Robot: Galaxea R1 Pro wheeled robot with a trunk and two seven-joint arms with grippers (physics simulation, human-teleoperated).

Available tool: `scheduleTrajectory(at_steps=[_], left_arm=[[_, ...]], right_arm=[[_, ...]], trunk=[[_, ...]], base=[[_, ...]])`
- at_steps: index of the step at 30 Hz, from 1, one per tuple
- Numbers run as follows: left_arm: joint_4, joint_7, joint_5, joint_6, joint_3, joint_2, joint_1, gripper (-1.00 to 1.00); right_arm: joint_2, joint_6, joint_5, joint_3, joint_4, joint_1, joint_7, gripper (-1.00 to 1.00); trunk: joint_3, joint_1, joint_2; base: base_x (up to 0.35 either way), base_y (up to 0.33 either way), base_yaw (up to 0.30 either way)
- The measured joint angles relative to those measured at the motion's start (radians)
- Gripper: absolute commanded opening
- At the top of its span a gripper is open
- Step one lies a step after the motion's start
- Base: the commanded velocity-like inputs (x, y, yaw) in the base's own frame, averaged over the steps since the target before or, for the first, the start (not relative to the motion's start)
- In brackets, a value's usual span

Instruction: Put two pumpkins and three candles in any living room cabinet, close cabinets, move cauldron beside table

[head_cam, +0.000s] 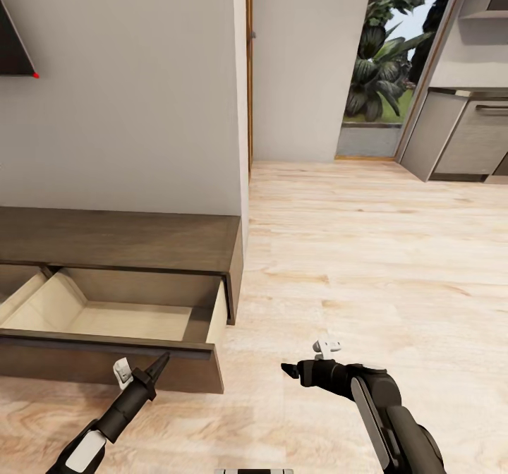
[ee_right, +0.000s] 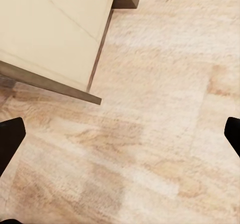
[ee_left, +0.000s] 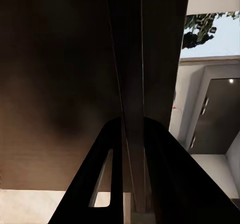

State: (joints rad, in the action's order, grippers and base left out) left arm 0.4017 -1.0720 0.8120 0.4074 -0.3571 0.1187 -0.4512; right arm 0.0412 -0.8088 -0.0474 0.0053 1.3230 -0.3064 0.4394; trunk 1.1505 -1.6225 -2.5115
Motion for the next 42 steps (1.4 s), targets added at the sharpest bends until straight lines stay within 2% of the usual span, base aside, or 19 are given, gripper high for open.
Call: scheduleTrajectory(at_steps=[10,11,12,13,25,33,42], left_arm=[[0.000,0.000,0.001,0.000,0.000,0.000,0.000,-1.00],[0.000,0.000,0.001,0.000,0.000,0.000,0.000,1.00],[-0.005,0.001,-0.049,-0.003,0.009,-0.001,0.000,1.00],[-0.007,0.004,-0.060,-0.010,0.015,-0.002,0.001,1.00],[-0.008,0.006,-0.062,-0.011,0.015,-0.002,0.001,1.00],[-0.008,0.007,-0.062,-0.011,0.015,-0.001,0.001,1.00],[-0.009,0.007,-0.062,-0.011,0.015,-0.001,0.001,1.00]], right_arm=[[0.000,0.000,0.000,0.000,0.000,0.000,0.000,1.00],[0.000,-0.001,0.000,0.000,0.000,0.000,0.000,1.00],[0.000,-0.001,0.000,0.000,0.000,0.000,0.000,1.00],[0.000,-0.001,0.000,0.000,0.000,0.000,0.000,1.00],[0.000,-0.001,-0.001,0.000,0.000,0.000,0.000,1.00],[0.000,-0.001,-0.001,0.000,0.000,0.000,0.000,1.00],[0.000,-0.002,0.000,0.000,0.000,0.000,0.000,1.00]], trunk=[[0.000,0.000,0.000],[0.000,0.000,0.000],[0.000,0.000,0.000],[0.000,0.000,0.000],[0.000,0.000,0.000],[0.000,-0.001,0.000],[0.000,0.000,0.000]], base=[[0.000,0.000,0.000],[0.000,0.000,0.000],[0.000,0.000,0.000],[0.000,0.000,0.000],[-0.008,0.000,0.000],[-0.264,0.000,0.000],[-0.045,0.000,0.000]])
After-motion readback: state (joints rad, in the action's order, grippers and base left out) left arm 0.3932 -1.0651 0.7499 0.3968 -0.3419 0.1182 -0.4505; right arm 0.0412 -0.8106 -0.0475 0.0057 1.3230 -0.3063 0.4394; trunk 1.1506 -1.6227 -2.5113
